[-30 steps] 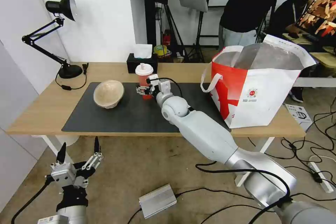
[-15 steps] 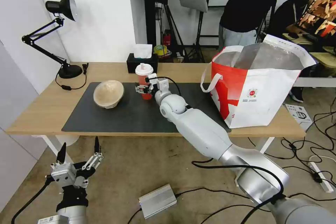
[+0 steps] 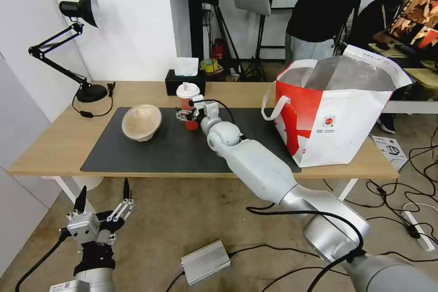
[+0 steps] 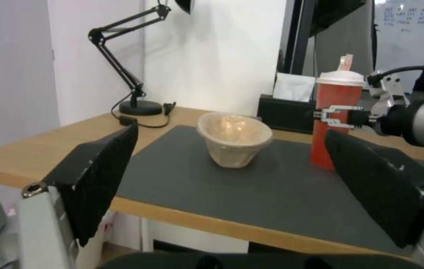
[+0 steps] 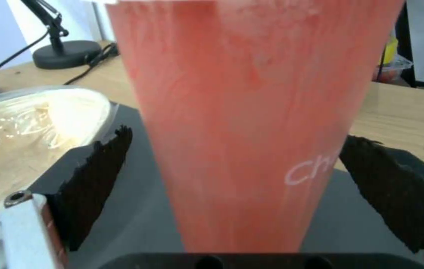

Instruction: Pick up the trash from the table and place it into the takeout bag.

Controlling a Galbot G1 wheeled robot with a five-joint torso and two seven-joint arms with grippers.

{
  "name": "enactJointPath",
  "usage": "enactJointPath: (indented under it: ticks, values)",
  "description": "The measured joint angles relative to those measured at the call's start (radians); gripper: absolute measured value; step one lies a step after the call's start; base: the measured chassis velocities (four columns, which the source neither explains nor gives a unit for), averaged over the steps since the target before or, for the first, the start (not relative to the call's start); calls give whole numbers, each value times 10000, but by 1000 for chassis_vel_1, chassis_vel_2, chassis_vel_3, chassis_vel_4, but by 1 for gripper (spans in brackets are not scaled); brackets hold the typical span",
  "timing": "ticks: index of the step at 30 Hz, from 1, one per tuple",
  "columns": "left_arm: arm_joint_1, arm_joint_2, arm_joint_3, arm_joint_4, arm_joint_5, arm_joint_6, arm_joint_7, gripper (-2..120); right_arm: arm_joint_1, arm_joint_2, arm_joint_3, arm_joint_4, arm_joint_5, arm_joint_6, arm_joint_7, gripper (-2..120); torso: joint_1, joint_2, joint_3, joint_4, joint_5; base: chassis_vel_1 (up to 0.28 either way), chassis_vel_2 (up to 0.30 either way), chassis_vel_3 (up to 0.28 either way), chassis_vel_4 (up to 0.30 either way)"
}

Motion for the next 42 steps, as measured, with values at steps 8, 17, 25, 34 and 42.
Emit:
enactJointPath:
  ticks: [8, 17, 25, 34, 42]
  values:
    - [9, 2, 45, 22, -1, -13, 0, 100, 5, -53, 33, -164, -44, 178, -230, 88, 0, 0, 0, 0, 0, 0, 0, 0, 0]
    - [-27, 2, 149, 97, 10, -14, 4, 100, -313, -226, 15, 223, -61, 196, -245, 57, 0, 0, 0, 0, 1, 0, 0, 0, 0]
    - [-29, 2, 232, 189, 84, -24, 10, 100, -589, -503, -17, 768, -79, 201, -203, 28, 0, 0, 0, 1, 1, 0, 0, 0, 0]
    - [35, 0, 198, 132, 103, -70, 10, 100, -861, -1373, -51, 2445, -289, 56, 322, 4, 0, 0, 0, -1, 1, 0, 0, 0, 0]
    - [99, -4, 199, 38, 120, -152, 3, 100, -1029, -2042, 9, 3502, -326, -471, 659, 2, 1, 0, 0, -1, 2, 0, 0, 0, 0]
